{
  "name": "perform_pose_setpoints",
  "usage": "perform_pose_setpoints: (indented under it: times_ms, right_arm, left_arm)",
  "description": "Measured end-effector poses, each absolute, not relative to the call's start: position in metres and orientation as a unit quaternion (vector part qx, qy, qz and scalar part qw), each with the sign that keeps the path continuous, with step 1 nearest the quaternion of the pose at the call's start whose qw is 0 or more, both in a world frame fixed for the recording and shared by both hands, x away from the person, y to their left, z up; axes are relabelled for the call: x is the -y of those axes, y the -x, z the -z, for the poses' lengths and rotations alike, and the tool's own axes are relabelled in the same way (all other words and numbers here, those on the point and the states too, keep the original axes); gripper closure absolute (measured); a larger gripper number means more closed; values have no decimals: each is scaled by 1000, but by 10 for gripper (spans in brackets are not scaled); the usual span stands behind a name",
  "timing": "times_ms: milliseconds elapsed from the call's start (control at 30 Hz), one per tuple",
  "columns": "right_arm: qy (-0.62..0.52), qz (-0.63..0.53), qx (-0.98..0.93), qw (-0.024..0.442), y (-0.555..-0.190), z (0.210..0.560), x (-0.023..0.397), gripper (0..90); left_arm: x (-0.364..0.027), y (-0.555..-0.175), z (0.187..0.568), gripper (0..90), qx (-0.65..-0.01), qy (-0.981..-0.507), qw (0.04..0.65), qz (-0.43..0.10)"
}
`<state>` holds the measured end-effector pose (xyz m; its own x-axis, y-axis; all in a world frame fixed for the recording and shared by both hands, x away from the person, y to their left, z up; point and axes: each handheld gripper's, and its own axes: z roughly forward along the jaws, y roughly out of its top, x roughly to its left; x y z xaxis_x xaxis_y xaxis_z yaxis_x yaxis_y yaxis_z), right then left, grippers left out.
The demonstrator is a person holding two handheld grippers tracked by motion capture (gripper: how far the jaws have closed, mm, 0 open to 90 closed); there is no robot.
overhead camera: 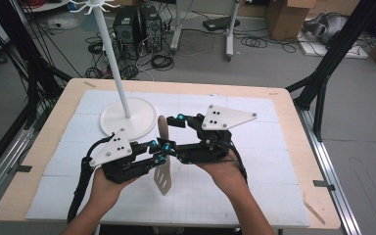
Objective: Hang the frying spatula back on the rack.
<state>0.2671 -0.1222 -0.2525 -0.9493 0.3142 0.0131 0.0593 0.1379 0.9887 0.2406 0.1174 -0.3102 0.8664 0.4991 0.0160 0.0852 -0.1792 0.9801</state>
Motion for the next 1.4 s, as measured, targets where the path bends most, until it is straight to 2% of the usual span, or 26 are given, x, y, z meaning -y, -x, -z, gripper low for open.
perform_pose_setpoints:
  times_ms: [100,267,533,733,867,967,1200,1400]
  right_arm:
    - [-124,-647,-745,107,-266,250,121,502]
    - [-118,-647,-745,113,-263,248,121,685]
    - [-119,-646,-745,117,-260,246,121,699]
    - [-113,-655,-741,95,-261,244,126,704]
    - [-92,-661,-742,66,-261,242,128,704]
    - [-75,-661,-745,50,-262,242,128,704]
    - [-40,-674,-738,8,-266,242,127,703]
    - [5,-672,-740,-19,-269,243,126,704]
  left_arm:
    - [-117,-240,310,753,-194,-751,607,-174]
    - [-117,-239,310,752,-195,-750,606,-177]
    - [-118,-239,310,750,-184,-749,612,-174]
    - [-120,-240,309,736,-165,-745,628,-152]
    - [-124,-243,307,614,-151,-732,654,-117]
    - [-128,-244,305,596,-134,-725,668,-98]
    - [-131,-247,305,595,-101,-723,681,-54]
    - [-131,-247,306,636,-78,-729,679,-32]
